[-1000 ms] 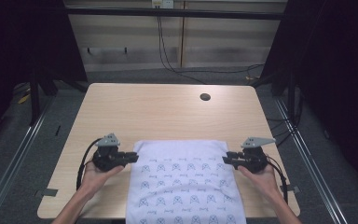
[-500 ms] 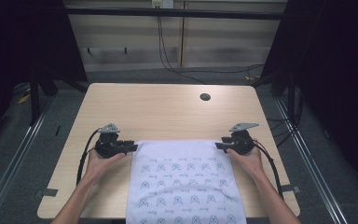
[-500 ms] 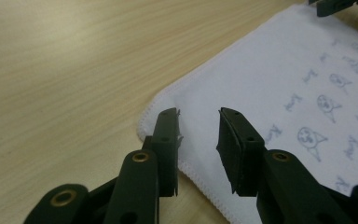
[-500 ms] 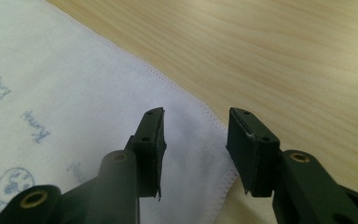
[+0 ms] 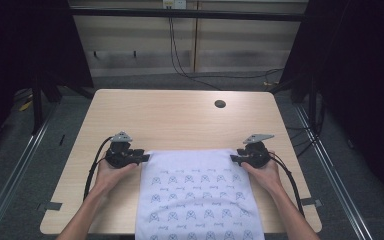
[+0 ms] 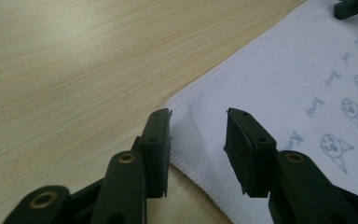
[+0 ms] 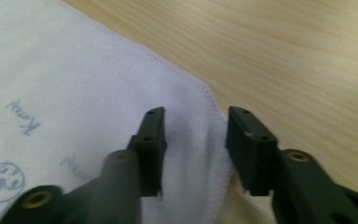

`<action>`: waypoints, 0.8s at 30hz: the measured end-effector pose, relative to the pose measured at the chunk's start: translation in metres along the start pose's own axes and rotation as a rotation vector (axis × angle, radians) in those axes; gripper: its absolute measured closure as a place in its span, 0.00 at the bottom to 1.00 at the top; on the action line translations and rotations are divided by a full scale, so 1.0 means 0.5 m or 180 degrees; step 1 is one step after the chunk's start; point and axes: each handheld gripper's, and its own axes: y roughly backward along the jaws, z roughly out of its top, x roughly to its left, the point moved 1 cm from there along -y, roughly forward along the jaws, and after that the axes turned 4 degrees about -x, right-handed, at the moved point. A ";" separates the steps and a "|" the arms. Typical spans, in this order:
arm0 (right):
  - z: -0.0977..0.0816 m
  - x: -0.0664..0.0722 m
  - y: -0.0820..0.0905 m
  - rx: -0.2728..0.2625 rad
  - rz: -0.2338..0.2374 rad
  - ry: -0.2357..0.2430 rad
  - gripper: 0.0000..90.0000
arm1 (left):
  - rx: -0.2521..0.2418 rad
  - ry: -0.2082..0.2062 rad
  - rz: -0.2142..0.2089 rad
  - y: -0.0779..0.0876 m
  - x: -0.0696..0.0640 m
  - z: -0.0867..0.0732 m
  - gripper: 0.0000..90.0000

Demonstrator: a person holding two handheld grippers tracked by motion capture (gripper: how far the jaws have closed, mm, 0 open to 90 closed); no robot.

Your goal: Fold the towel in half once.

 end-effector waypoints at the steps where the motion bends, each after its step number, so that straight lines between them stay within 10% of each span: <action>1: 0.000 0.001 0.000 0.0002 0.0024 -0.0013 0.78 | 0.0011 0.0033 -0.0002 -0.005 0.004 0.000 0.65; 12: -0.004 0.005 0.001 -0.0044 0.0179 -0.0066 0.95 | 0.0100 -0.0032 0.0098 -0.032 -0.003 -0.009 0.56; 19: -0.006 0.006 0.001 -0.0081 0.0316 -0.0180 0.96 | 0.0111 -0.0052 0.0004 -0.035 -0.010 -0.014 0.95; 24: 0.007 0.013 0.020 -0.0212 0.0426 -0.0240 0.97 | -0.0011 0.0014 -0.0216 -0.015 -0.014 -0.007 0.96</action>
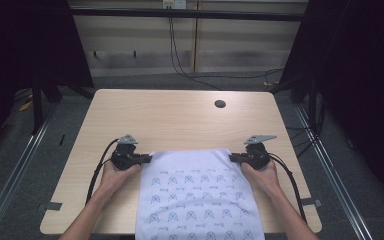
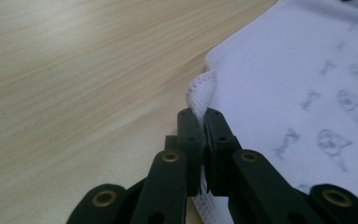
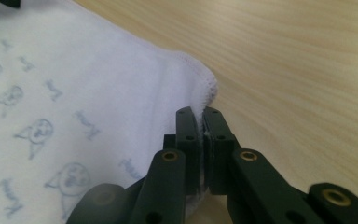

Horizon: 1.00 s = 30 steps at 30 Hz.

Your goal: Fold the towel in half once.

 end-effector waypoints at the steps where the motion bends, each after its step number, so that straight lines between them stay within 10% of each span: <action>1: 0.004 0.000 0.005 -0.0038 0.0014 -0.0010 0.97 | -0.0060 0.0035 -0.0066 0.006 0.000 0.004 0.96; 12: 0.095 -0.030 0.088 -0.0665 0.0045 -0.0149 0.97 | -0.0644 0.0123 -0.0147 0.062 0.006 0.079 0.97; 30: 0.246 -0.088 0.132 -0.0852 -0.0273 -0.0077 0.97 | -0.1028 -0.0122 0.0064 0.093 0.001 0.288 0.97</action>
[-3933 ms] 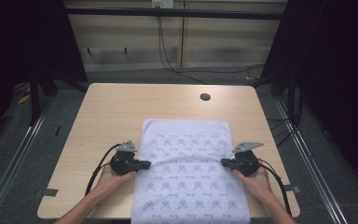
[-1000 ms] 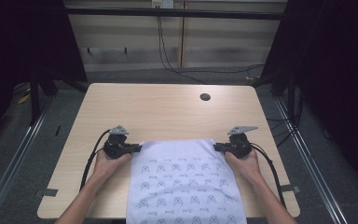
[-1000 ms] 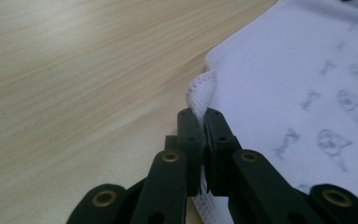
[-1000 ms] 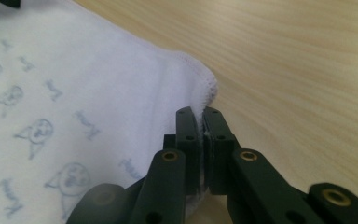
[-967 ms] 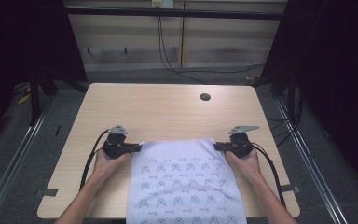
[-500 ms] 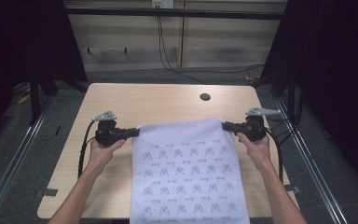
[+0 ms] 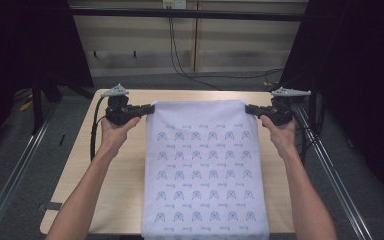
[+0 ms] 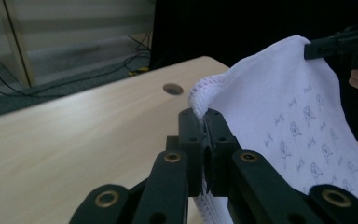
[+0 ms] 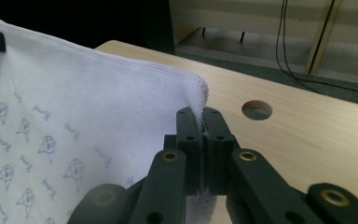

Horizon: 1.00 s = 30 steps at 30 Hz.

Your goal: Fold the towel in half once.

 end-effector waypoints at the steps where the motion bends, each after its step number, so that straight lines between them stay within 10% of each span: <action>1: 0.000 0.000 0.000 0.0000 0.0000 0.0000 0.97 | 0.0000 0.0000 0.0000 0.000 0.000 0.000 0.97; 5: 0.073 0.001 0.016 -0.0040 -0.0091 0.0124 0.97 | -0.0228 -0.0005 0.0035 0.001 -0.008 0.059 0.97; 10: 0.082 0.011 0.042 -0.0140 -0.0054 0.0151 0.97 | -0.0178 -0.0103 -0.0027 0.014 -0.027 0.043 0.97; 15: 0.009 0.021 0.079 -0.0190 0.0150 0.0036 0.97 | -0.0051 -0.0107 -0.0265 0.045 -0.049 -0.025 0.97; 30: -0.212 0.170 0.236 0.0487 0.0526 0.0107 0.98 | 0.0434 -0.0157 -0.0729 0.159 -0.181 -0.206 0.97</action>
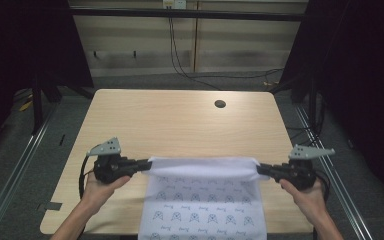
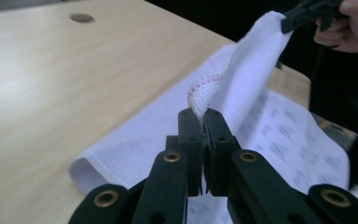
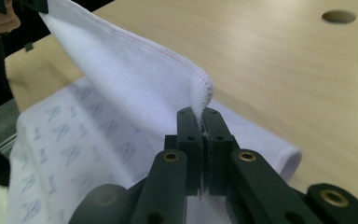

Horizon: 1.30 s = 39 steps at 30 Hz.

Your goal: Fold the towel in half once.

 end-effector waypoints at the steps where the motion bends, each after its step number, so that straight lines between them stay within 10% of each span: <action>1: -0.016 0.010 0.006 0.0024 0.0031 -0.0017 0.98 | 0.0105 -0.0004 -0.0049 0.001 -0.019 -0.027 0.97; 8: -0.126 0.046 -0.010 0.0467 0.0105 -0.0141 0.98 | 0.0697 0.0205 -0.0192 -0.034 -0.051 -0.141 0.97; 16: -0.165 0.043 -0.047 0.0854 0.0036 -0.0224 0.98 | 0.1129 0.0269 -0.0159 -0.070 -0.039 -0.176 0.97; 25: -0.164 0.030 -0.076 0.0980 -0.0022 -0.0203 0.98 | 0.1049 0.0285 -0.0058 -0.085 -0.011 -0.168 0.96; 39: -0.090 -0.073 -0.177 0.0871 -0.0220 -0.0195 0.98 | 0.0813 0.0339 0.0343 -0.138 0.134 -0.117 0.97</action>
